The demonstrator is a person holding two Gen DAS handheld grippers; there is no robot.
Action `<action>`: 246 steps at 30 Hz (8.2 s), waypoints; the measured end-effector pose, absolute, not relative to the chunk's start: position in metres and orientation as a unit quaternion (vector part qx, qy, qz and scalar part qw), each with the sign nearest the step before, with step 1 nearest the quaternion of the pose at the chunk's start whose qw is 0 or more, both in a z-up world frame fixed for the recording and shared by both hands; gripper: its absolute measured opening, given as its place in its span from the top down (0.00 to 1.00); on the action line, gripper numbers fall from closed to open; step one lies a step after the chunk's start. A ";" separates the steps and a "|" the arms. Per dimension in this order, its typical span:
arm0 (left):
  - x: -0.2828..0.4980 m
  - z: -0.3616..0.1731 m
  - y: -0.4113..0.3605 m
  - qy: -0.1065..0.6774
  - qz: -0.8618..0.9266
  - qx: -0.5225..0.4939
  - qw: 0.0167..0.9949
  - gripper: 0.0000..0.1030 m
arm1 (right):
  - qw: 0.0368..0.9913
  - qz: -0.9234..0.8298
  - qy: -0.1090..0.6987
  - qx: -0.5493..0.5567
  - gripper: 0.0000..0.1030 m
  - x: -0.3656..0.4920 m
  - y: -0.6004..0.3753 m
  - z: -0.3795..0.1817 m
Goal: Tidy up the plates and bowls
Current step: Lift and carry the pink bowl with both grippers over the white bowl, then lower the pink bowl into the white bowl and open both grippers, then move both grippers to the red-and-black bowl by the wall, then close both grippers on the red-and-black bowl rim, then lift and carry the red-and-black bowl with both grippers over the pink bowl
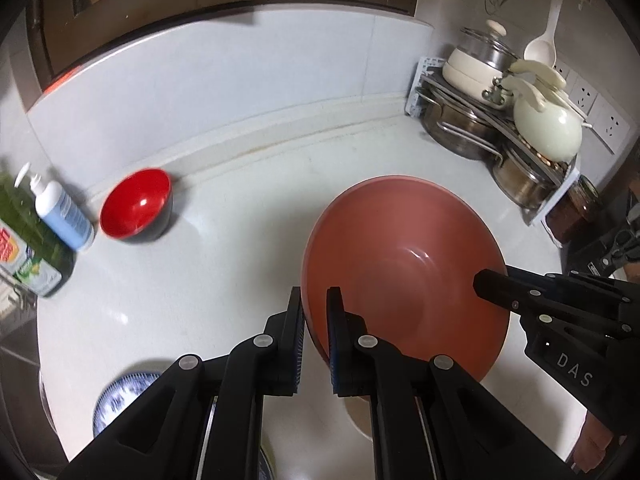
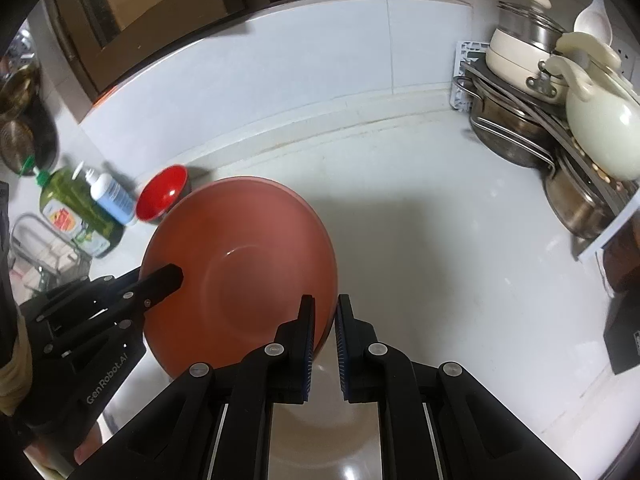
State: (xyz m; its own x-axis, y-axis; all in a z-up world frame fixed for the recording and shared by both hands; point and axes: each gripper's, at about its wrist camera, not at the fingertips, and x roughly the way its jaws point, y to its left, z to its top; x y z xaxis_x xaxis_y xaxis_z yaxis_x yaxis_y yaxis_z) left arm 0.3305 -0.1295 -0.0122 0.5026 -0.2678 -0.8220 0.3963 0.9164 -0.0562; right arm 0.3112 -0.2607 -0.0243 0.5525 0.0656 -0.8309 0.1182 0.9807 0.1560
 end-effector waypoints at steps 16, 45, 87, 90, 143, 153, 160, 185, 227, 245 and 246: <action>0.284 -0.061 -0.140 0.510 -0.174 0.081 0.839 0.89 | 0.855 -0.003 0.511 0.094 0.88 0.266 -0.271 -0.059; 0.280 -0.089 -0.152 0.529 -0.175 0.089 0.825 0.51 | 0.833 0.010 0.545 0.100 0.87 0.263 -0.279 -0.101; 0.389 0.006 -0.010 0.423 -0.036 0.076 0.902 0.14 | 0.890 0.050 0.452 0.041 0.43 0.370 -0.194 -0.011; 0.400 0.008 0.006 0.421 -0.026 0.070 0.904 0.14 | 0.892 0.056 0.447 0.034 0.43 0.387 -0.180 -0.007; 0.586 -0.119 0.077 0.534 -0.053 -0.003 0.844 0.82 | 0.817 0.146 0.558 0.012 0.83 0.582 -0.052 -0.119; 0.585 -0.112 0.078 0.536 -0.050 -0.030 0.842 0.85 | 0.818 0.131 0.560 0.023 0.86 0.584 -0.054 -0.120; 0.563 -0.090 0.075 0.521 -0.057 -0.036 0.851 0.85 | 0.825 0.126 0.550 0.031 0.86 0.573 -0.060 -0.105; 0.422 -0.009 0.019 0.466 -0.115 -0.015 0.877 0.85 | 0.872 0.101 0.476 0.046 0.86 0.429 -0.115 -0.012; 0.280 -0.053 -0.133 0.514 -0.217 0.042 0.828 0.85 | 0.865 -0.007 0.490 0.108 0.86 0.244 -0.261 -0.040; 0.280 -0.085 -0.147 0.539 -0.206 0.066 0.814 0.83 | 0.842 -0.004 0.526 0.118 0.86 0.251 -0.279 -0.087; 0.280 -0.085 -0.148 0.539 -0.207 0.066 0.814 0.82 | 0.841 -0.001 0.528 0.118 0.86 0.251 -0.278 -0.089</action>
